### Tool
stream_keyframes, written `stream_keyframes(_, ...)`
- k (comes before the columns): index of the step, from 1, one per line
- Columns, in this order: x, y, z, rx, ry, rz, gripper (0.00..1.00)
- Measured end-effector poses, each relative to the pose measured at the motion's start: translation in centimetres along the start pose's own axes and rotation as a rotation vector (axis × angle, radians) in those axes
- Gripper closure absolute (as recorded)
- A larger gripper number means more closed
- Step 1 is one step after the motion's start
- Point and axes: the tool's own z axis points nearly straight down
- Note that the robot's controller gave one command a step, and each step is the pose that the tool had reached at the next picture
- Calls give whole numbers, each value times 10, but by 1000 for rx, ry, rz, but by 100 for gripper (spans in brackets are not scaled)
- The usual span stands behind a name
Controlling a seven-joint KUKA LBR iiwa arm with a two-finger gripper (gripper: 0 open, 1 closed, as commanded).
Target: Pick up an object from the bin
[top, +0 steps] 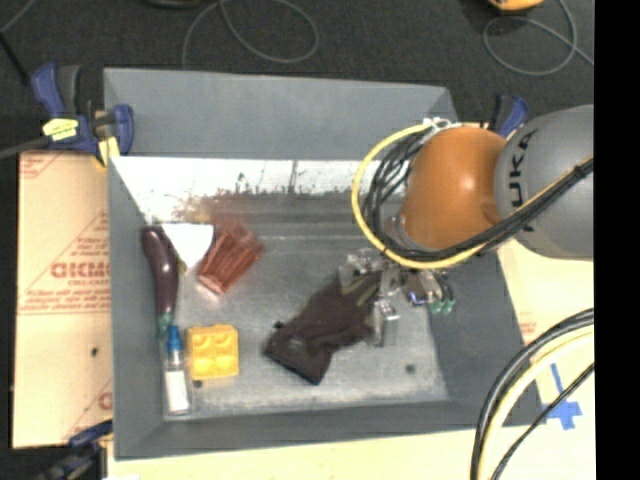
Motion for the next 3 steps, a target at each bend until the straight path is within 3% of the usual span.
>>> stream_keyframes(1, -3, -1, 53, -2, -5, 130, 100)
stream_keyframes(2, -3, -1, 53, -2, -5, 130, 100)
stream_keyframes(3, -8, -6, -72, 0, -8, 73, 100)
